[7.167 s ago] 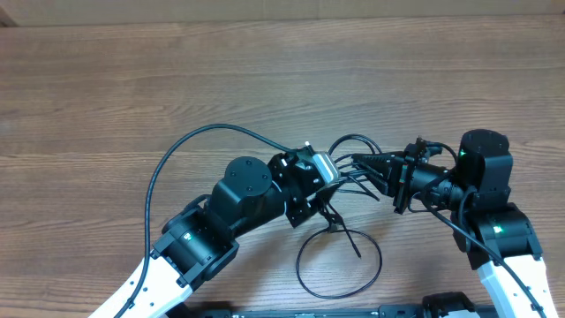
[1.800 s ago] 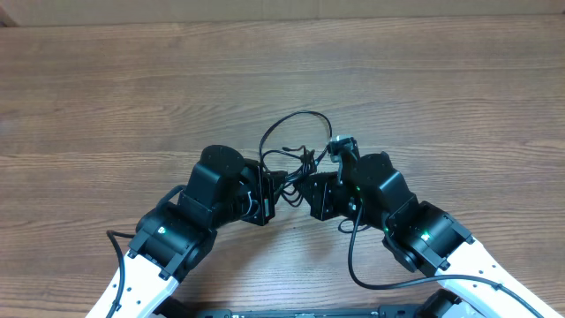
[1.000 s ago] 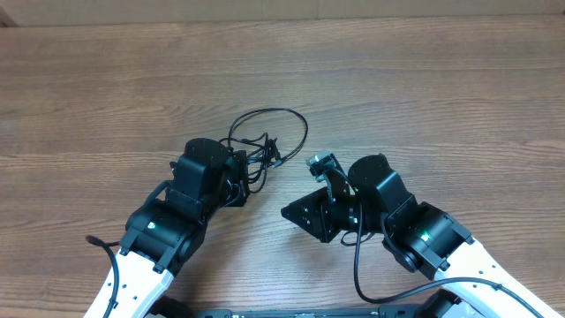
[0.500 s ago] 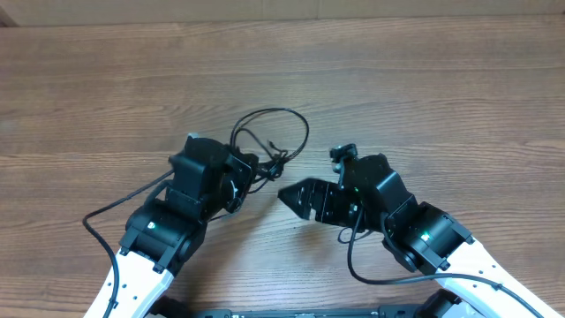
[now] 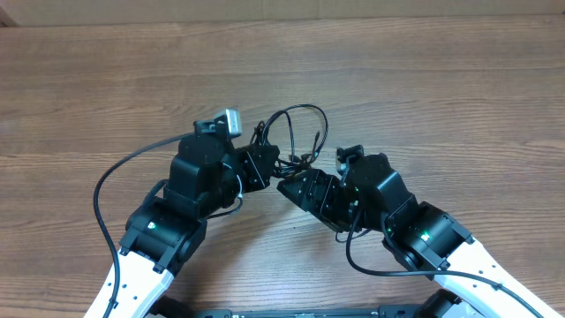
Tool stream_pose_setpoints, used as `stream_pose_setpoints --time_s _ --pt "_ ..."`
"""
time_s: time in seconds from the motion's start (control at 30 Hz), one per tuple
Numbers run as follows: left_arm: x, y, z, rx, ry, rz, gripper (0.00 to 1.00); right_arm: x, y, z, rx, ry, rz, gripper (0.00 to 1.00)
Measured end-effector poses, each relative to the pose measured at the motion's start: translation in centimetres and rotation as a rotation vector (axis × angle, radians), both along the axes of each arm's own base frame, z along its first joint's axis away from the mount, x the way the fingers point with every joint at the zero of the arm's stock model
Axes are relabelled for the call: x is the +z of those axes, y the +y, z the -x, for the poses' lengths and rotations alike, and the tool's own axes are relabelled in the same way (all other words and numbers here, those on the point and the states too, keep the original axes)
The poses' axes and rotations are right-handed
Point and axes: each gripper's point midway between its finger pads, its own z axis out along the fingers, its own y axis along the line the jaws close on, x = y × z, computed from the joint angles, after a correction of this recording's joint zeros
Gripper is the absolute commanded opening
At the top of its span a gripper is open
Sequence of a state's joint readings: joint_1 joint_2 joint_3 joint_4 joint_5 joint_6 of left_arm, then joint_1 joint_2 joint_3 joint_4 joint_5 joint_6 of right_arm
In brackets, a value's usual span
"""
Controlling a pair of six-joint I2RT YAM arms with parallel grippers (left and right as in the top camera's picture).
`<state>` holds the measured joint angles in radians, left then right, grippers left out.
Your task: Untangle cables
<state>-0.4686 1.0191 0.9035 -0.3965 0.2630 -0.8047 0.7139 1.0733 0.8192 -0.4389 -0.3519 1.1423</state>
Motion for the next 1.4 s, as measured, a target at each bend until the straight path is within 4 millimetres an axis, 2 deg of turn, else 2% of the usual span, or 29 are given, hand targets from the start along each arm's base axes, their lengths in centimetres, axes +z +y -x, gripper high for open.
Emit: stream_pose_setpoints --time_s 0.23,0.4,0.5,0.57,0.77,0.9,1.17,1.3,1.4 --pt "0.1 -0.8 0.7 -0.211 -0.196 -0.179 0.04 0.0 0.0 0.0 0.1 -0.139 0.06 0.87" --pt "-0.5 -1.8 2.5 -0.413 -0.294 -0.267 0.04 -0.1 -0.2 0.0 0.204 -0.29 0.134 0.89" --pt "-1.1 -1.9 3.3 -0.484 -0.317 -0.303 0.04 -0.1 -1.1 -0.1 0.229 -0.369 0.2 0.89" --pt "-1.3 -2.0 3.7 -0.512 -0.326 -0.314 0.04 -0.1 -2.0 -0.3 0.223 -0.412 0.251 0.88" --pt "-0.8 -2.9 4.8 -0.604 -0.372 -0.283 0.04 1.0 -3.6 -1.1 0.216 -0.56 0.352 0.77" --pt "0.3 -3.9 5.6 -0.673 -0.428 -0.229 0.04 1.1 -3.8 -1.3 0.238 -0.616 0.393 0.76" --pt "1.0 -4.5 6.6 -0.737 -0.458 -0.174 0.04 1.2 -4.0 -1.5 0.25 -0.649 0.417 0.76" --pt "1.0 -4.4 6.5 -0.731 -0.457 -0.18 0.04 1.2 -4.0 -1.5 0.255 -0.653 0.417 0.77" --pt "0.6 -4.0 5.7 -0.678 -0.435 -0.208 0.04 1.3 -3.8 -1.4 0.269 -0.658 0.412 0.77"
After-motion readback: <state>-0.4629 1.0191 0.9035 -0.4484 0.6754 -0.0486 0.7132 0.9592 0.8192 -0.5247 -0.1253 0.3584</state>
